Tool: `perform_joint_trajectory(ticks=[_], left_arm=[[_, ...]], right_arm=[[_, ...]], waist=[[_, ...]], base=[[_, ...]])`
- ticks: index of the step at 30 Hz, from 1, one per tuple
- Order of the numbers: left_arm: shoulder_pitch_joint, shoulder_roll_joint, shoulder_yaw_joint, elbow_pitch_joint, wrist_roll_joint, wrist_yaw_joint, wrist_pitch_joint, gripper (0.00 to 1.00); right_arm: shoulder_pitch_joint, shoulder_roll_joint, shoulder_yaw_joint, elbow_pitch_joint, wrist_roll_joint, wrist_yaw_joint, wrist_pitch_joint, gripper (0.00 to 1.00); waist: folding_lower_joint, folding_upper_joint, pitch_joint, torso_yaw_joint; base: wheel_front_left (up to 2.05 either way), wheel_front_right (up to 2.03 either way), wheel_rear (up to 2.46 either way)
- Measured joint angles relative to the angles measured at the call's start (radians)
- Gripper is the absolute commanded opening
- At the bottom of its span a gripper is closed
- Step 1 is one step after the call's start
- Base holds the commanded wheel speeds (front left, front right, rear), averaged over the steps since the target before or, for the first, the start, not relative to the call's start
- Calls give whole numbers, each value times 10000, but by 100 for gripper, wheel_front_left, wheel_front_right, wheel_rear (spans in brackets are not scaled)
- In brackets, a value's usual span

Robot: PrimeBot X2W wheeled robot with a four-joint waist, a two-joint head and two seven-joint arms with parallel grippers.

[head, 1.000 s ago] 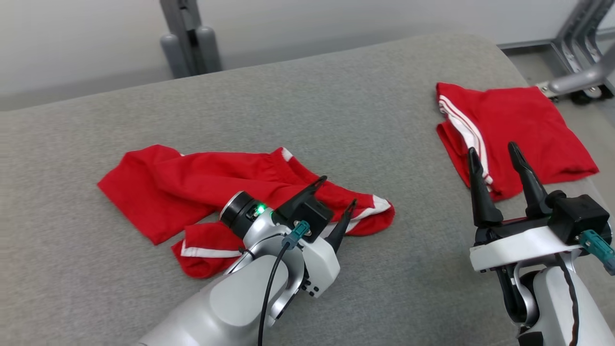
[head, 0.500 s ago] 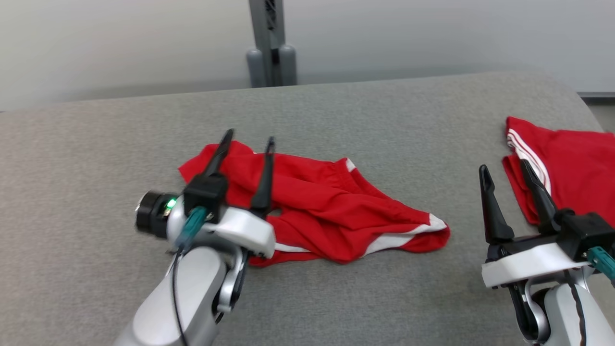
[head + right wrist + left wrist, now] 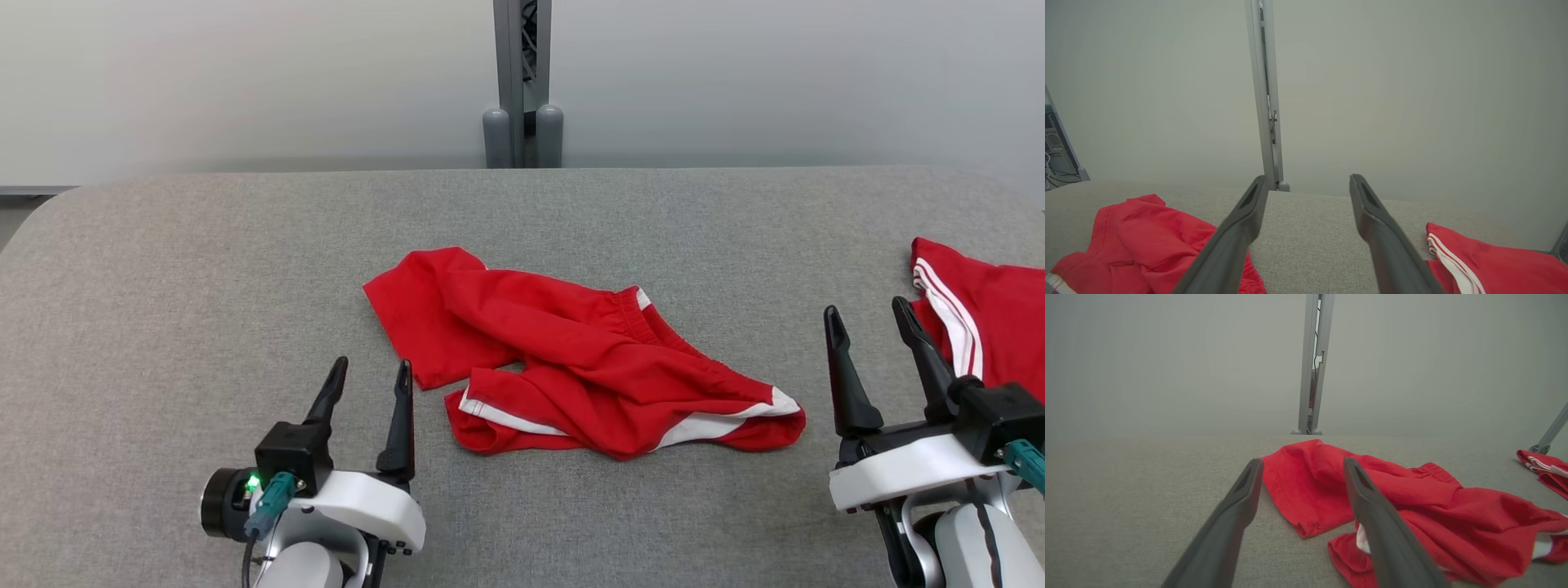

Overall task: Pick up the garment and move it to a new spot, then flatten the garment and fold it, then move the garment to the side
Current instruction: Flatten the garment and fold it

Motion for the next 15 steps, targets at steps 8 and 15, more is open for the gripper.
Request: perform_joint_trajectory(ticks=[8,15], left_arm=[[-297,-199,-445,1795,337,-1152,-2,100],[-1130,-215,-1053,2959,127,-1394,-2,100]], right_arm=[[-7,-13,184,44,2,0,0,100],[-105,-17,196,71,12,0,0,100]], waist=[[0,0,96,-165],[0,0,420,-463]], base=[[0,0,0],[0,0,0]])
